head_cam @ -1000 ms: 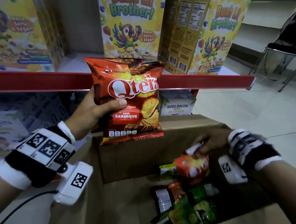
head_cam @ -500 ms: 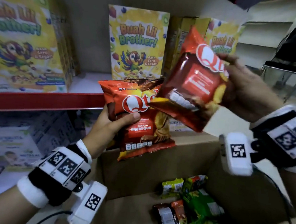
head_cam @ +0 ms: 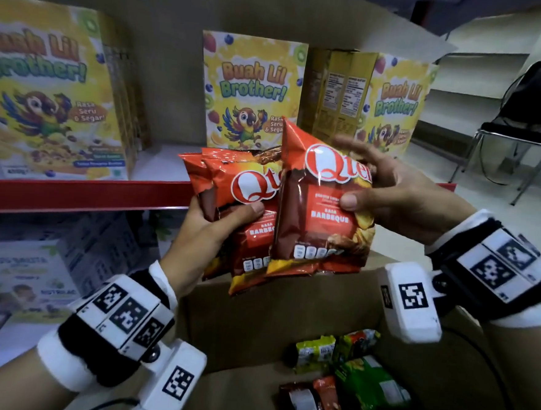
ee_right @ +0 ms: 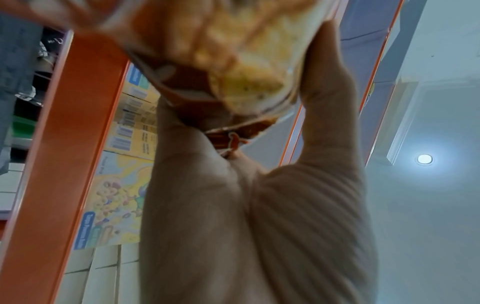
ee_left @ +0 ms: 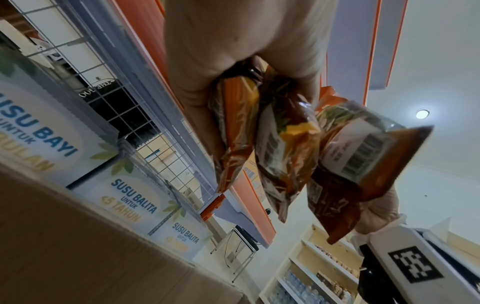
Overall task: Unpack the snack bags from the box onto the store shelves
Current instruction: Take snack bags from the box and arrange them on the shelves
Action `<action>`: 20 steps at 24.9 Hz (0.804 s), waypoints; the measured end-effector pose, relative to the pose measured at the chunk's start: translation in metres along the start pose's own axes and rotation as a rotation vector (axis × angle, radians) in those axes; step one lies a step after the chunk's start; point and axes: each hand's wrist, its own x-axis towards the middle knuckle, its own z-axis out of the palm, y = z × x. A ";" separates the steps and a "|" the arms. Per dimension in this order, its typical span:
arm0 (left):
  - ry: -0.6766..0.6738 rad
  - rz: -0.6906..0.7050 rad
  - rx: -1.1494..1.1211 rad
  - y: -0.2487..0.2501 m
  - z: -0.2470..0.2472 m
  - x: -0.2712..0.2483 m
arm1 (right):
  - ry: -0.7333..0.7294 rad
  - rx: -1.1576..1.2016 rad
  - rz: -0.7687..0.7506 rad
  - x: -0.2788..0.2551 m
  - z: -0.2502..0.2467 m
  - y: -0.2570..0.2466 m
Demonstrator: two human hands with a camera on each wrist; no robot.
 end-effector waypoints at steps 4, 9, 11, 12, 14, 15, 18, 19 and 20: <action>-0.024 0.015 -0.011 -0.002 -0.001 0.000 | 0.130 0.130 -0.083 0.003 0.003 0.000; -0.002 0.035 -0.015 -0.004 -0.004 0.002 | 0.126 0.064 -0.054 -0.001 0.002 -0.001; 0.004 0.058 -0.018 -0.004 -0.004 0.002 | 0.126 0.099 -0.067 -0.002 0.001 0.001; 0.003 0.075 -0.013 -0.003 -0.003 0.002 | 0.120 0.125 -0.072 -0.003 0.001 0.002; 0.007 0.119 0.002 -0.001 -0.002 0.002 | 0.110 0.136 -0.075 -0.002 0.000 0.004; 0.013 0.143 0.008 0.000 -0.001 0.003 | 0.098 0.127 -0.076 -0.002 0.001 0.004; 0.045 0.210 0.030 0.005 0.003 0.007 | 0.051 0.099 -0.093 0.002 0.008 0.001; 0.051 0.233 0.036 0.007 0.004 0.010 | 0.052 0.089 -0.097 0.004 0.010 0.000; 0.055 0.253 0.043 0.009 0.004 0.013 | 0.059 0.080 -0.105 0.007 0.010 -0.001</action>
